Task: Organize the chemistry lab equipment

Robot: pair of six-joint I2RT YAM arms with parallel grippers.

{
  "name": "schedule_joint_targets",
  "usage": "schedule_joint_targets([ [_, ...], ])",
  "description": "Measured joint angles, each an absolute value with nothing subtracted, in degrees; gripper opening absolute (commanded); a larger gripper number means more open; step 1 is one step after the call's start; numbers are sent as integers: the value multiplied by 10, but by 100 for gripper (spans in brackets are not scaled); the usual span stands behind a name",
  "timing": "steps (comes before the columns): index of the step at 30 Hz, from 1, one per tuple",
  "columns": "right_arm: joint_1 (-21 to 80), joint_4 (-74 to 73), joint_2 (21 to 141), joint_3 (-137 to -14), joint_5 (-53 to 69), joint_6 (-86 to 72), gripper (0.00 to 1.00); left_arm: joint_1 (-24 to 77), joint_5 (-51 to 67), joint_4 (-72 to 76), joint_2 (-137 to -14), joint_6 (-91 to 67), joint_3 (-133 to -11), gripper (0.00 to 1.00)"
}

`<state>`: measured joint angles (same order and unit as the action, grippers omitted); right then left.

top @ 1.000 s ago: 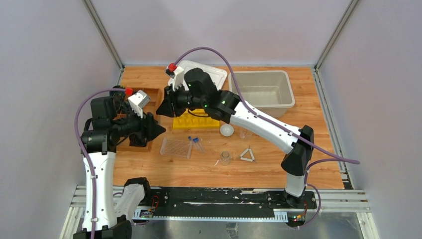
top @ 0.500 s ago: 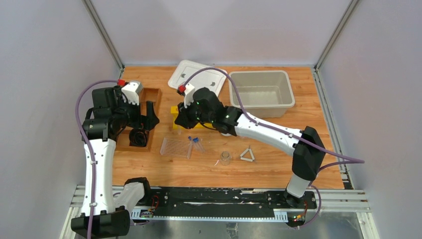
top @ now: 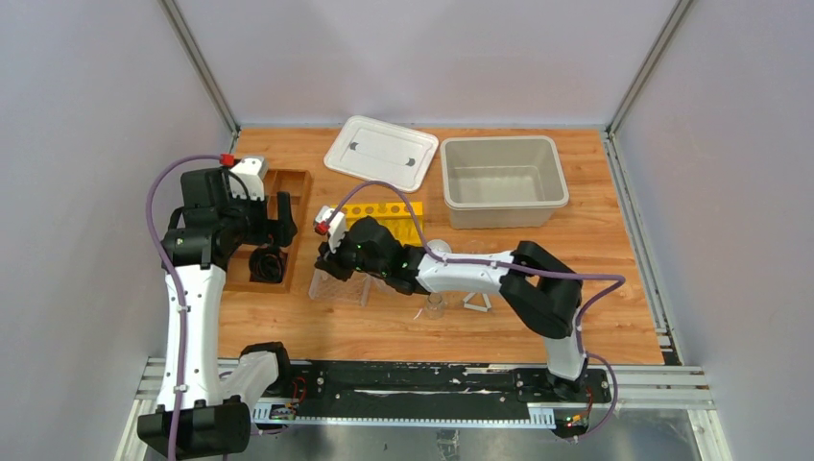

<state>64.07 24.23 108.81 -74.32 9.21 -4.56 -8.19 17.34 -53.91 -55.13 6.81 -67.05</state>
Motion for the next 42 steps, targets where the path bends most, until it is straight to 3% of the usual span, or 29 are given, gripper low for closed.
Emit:
schedule_joint_targets([
  [9,649,274,1163,-766,91,-23,0,-82,182,-537,-553,69,-650,100],
  [42,649,296,1207,-775,67,13,2,-83,189,-564,-601,71,-719,100],
])
